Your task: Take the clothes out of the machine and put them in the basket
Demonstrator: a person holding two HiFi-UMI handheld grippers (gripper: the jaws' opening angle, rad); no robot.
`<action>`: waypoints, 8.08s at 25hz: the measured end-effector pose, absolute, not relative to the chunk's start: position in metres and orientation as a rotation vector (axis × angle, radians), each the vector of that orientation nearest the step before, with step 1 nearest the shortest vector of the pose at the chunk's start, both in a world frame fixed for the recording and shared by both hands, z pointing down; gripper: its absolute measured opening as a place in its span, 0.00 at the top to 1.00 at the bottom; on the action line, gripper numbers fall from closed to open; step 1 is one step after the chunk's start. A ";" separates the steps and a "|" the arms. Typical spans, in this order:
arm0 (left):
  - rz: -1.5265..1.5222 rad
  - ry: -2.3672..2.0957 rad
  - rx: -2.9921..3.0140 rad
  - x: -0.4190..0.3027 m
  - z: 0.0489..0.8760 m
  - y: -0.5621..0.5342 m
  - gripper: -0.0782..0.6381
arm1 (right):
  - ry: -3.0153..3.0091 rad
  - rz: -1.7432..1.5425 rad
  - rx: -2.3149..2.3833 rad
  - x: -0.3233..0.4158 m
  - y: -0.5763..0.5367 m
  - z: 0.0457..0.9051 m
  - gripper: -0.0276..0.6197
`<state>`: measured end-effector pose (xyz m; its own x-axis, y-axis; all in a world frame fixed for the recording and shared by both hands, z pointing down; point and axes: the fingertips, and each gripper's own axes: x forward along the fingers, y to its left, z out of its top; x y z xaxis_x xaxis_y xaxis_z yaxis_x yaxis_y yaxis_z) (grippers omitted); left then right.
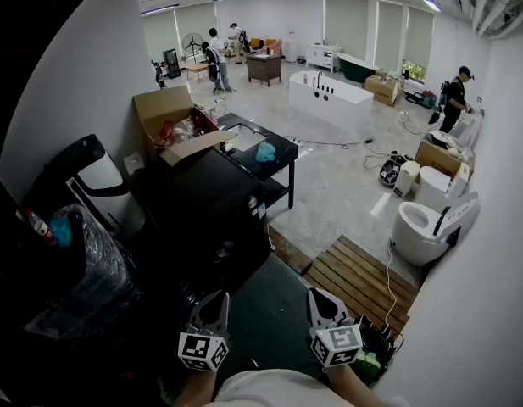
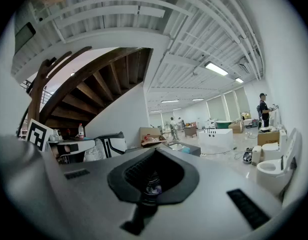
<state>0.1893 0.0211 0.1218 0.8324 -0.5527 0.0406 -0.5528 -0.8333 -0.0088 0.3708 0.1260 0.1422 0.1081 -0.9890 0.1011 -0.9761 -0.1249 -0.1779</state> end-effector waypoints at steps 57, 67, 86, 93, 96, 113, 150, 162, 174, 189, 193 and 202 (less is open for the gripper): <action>0.081 -0.907 2.968 0.192 0.135 0.042 0.86 | 2.048 -0.306 -2.294 0.378 0.128 0.147 0.34; 0.104 -0.897 2.944 0.205 0.147 0.007 0.86 | 2.041 -0.360 -2.314 0.393 0.095 0.162 0.35; 0.173 -0.982 2.906 0.206 0.160 -0.153 0.86 | 2.101 -0.404 -2.283 0.410 -0.072 0.171 0.35; 0.157 -1.055 2.885 0.193 0.158 -0.187 0.86 | 2.184 -0.402 -2.211 0.395 -0.120 0.170 0.36; 0.163 -1.129 2.853 0.184 0.157 -0.195 0.86 | 2.235 -0.415 -2.155 0.387 -0.138 0.171 0.36; 0.077 -1.537 2.623 0.221 0.142 -0.173 0.86 | 2.596 -0.419 -1.789 0.424 -0.176 0.161 0.37; 0.054 -1.769 2.488 0.234 0.156 -0.156 0.86 | 2.778 -0.451 -1.542 0.440 -0.184 0.190 0.39; 0.079 -1.770 2.475 0.198 0.206 -0.214 0.86 | 2.805 -0.440 -1.535 0.410 -0.250 0.228 0.39; 0.088 -1.759 2.466 0.181 0.278 -0.267 0.86 | 2.796 -0.433 -1.586 0.395 -0.314 0.305 0.40; 0.011 -1.742 2.494 0.175 0.372 -0.331 0.86 | 2.765 -0.394 -1.583 0.381 -0.376 0.402 0.39; -0.009 -1.738 2.517 0.180 0.402 -0.346 0.86 | 2.776 -0.343 -1.586 0.378 -0.386 0.428 0.39; -0.021 -1.752 2.554 0.188 0.461 -0.363 0.86 | 2.784 -0.330 -1.578 0.366 -0.401 0.507 0.39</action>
<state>0.1882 -0.3629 0.4607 0.3602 -0.9328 0.0136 -0.9322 -0.3593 0.0441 0.3662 -0.4010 0.5074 -0.5166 -0.8400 0.1661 -0.8555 0.4985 -0.1400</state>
